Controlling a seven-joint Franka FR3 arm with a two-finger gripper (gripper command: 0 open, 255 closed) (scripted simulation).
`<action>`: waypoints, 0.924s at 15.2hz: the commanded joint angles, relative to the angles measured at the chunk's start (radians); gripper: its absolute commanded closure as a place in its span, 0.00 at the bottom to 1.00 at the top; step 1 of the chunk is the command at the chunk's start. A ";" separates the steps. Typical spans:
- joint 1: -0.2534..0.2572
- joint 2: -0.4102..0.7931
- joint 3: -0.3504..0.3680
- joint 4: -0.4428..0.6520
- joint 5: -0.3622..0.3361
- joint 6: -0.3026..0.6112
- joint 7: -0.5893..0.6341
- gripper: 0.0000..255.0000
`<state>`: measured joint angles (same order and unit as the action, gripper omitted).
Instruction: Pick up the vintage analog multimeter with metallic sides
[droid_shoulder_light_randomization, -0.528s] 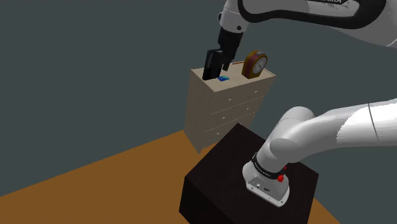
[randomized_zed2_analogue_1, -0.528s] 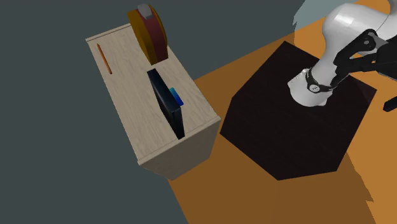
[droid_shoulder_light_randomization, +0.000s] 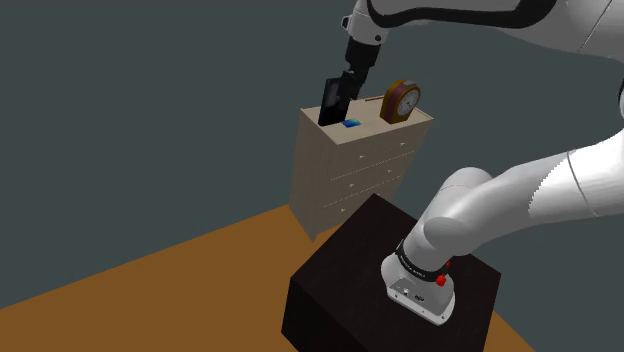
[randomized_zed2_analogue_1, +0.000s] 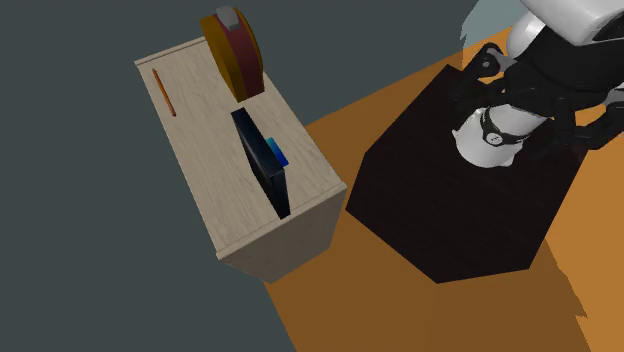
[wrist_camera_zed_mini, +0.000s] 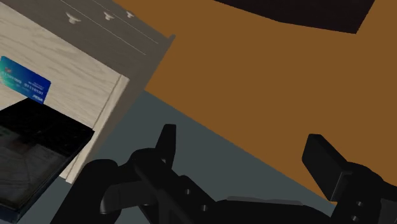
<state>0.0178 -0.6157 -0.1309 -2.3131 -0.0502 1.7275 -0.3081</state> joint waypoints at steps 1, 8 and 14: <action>0.001 0.049 -0.045 0.029 -0.021 0.022 -0.089 0.00; 0.018 0.271 -0.183 0.206 -0.034 0.076 -0.383 0.00; 0.025 0.503 -0.276 0.422 0.027 0.089 -0.641 0.00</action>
<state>0.0419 -0.1584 -0.3921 -1.9336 -0.0383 1.8139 -0.9004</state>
